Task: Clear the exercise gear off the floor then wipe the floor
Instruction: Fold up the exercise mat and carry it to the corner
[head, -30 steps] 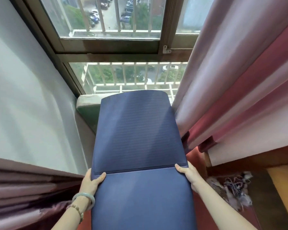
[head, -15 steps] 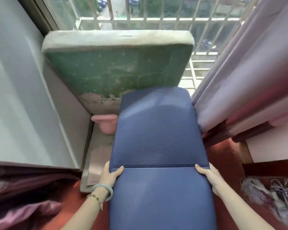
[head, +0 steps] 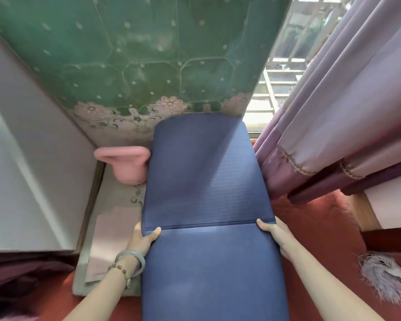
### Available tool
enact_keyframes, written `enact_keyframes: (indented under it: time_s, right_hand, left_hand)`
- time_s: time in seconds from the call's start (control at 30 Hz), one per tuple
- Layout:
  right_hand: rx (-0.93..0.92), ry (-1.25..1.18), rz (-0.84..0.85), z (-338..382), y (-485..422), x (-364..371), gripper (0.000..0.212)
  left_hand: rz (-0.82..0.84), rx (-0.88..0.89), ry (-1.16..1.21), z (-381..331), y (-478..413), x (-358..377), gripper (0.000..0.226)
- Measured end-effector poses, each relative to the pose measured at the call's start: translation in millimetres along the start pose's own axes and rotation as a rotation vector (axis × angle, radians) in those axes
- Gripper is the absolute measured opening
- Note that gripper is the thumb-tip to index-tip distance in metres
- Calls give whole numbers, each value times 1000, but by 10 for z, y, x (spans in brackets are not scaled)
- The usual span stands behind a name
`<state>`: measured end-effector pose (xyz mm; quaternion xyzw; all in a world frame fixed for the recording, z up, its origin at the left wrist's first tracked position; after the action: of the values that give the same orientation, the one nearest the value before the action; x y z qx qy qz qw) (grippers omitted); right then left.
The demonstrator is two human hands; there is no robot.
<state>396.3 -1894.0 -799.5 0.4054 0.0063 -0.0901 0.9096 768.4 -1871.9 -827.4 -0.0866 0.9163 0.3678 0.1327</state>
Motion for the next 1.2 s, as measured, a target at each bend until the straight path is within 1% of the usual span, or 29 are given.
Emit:
enact_keyframes:
  time_s: [0.07,0.13,0.23,0.3,0.37,0.43,0.57,0.67,0.8,0.93,1.03,1.1,1.2]
  right_hand:
    - [1,41,-7,-60,-75,24,22]
    - [-2,97,-31,-107,-155,35,17]
    - [-18,264,-121,-169,-271,23,15]
    - [-39,349,-196,-142,-244,14,25]
    - [-69,401,-214,-25,-78,44,48]
    - [-109,449,-183,150,150,88,68]
    - [-183,501,-62,593,832,206,80]
    - [-258,470,28,1035,1547,282,80]
    - [-361,441,134,1723,2550,279,80]
    - [-454,430,205,2428,3484,181,81]
    - [-514,372,236,2896,4101,67,79]
    - [-549,329,250,3158,4486,-22,83]
    - [-598,283,280,3443,5017,-170,84]
  left_hand:
    - [-13,-19,-39,107,-86,62,35]
    - [-69,-39,-141,145,-136,111,41]
    - [-130,-35,-270,69,-138,126,57]
    - [-121,17,-331,-63,-70,100,71]
    - [-118,110,-382,-193,38,46,79]
    - [-100,188,-459,-362,236,-26,82]
    - [-38,296,-533,-757,841,-212,82]
    - [-34,313,-485,-1175,1424,-399,81]
    - [-19,301,-249,-1895,2264,-674,94]
    - [53,368,-67,-2686,3181,-927,93]
    - [77,455,-13,-3163,3863,-1108,89]
    - [79,502,5,-3415,4293,-1200,85]
    - [70,571,-11,-3667,4844,-1297,92]
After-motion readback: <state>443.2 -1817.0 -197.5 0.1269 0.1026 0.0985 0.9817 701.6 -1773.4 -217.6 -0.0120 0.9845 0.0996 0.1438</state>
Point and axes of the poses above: each hand's wrist, its own y-axis away from the middle knuckle, its own x-axis out of the palm, z = x × y, the point moved 2 cm from there along -y, towards the middle knuckle, and after that the axes turned 2 degrees about -y, right-handed, at the moved point
